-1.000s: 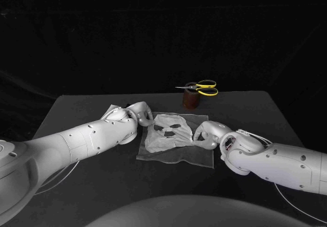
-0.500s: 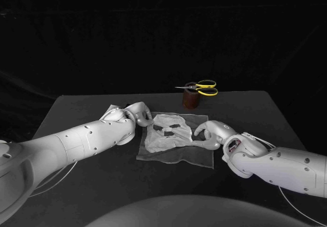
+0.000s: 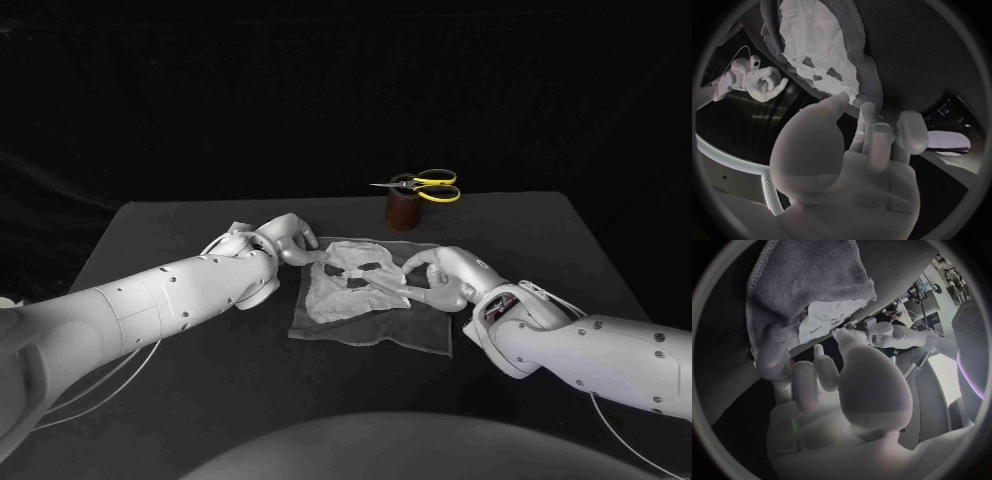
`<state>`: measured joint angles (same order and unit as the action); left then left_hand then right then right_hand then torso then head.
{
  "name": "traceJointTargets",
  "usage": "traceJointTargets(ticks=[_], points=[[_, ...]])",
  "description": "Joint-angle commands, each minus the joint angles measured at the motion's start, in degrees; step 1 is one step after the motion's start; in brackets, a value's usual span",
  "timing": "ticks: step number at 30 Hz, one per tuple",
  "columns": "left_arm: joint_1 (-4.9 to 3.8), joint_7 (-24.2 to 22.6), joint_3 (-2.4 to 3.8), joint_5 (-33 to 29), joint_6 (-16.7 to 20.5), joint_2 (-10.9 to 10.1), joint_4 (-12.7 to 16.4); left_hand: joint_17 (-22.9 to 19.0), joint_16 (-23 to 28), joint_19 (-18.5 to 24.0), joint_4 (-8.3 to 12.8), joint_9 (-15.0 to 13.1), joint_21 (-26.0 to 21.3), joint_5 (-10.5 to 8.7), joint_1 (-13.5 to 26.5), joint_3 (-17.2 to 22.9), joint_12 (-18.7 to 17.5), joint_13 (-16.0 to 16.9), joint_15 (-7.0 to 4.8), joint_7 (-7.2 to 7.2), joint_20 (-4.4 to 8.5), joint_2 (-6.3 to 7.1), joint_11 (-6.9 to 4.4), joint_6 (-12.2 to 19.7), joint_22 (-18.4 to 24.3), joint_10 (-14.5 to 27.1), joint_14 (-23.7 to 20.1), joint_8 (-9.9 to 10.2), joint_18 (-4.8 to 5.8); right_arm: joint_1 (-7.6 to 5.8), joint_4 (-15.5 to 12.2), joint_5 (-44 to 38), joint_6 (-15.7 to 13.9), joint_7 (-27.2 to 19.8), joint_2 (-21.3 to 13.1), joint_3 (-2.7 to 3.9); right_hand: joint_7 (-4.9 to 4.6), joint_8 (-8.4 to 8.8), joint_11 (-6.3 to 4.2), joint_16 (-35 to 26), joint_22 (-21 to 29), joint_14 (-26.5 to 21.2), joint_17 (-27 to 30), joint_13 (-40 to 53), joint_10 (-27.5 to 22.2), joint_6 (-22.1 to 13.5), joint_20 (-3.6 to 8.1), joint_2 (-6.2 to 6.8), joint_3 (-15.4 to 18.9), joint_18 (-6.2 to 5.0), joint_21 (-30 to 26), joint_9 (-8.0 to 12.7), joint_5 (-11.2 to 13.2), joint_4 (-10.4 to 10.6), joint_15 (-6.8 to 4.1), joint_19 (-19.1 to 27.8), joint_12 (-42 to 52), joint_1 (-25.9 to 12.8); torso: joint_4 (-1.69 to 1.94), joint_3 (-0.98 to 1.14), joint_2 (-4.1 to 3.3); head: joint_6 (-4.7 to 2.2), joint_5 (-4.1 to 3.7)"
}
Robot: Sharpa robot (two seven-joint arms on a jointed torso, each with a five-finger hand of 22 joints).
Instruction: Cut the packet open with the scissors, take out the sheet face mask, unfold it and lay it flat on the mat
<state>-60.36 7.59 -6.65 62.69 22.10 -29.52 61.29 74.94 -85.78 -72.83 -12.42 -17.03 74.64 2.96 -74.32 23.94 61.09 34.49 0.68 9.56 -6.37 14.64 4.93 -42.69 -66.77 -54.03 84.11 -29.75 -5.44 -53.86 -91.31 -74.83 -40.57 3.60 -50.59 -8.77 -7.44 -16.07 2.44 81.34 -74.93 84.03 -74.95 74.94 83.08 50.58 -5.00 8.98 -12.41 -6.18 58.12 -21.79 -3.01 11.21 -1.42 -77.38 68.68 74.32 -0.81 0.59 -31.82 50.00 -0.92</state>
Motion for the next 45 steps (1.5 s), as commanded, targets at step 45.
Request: traceJointTargets(ticks=[45], points=[[5.41,-1.1,-0.96,17.0,3.0,-13.6,27.1,8.0,-2.1,-8.4,5.1,5.2,6.7,-0.19,-5.5,4.3,14.2,18.5,-2.91,-3.45,2.99,1.17,-3.41,-10.2,-9.8,-16.9,4.1,-2.8,2.0,1.49,-0.7,-26.6,9.9,12.9,5.3,-0.03,1.5,3.83,-1.35,5.5,-9.8,5.1,-11.9,8.1,4.3,10.3,1.46,-0.91,-19.2,2.24,12.3,3.4,0.2,-12.7,-1.2,-5.2,10.1,-3.2,-0.01,0.01,0.03,0.0,0.61]])
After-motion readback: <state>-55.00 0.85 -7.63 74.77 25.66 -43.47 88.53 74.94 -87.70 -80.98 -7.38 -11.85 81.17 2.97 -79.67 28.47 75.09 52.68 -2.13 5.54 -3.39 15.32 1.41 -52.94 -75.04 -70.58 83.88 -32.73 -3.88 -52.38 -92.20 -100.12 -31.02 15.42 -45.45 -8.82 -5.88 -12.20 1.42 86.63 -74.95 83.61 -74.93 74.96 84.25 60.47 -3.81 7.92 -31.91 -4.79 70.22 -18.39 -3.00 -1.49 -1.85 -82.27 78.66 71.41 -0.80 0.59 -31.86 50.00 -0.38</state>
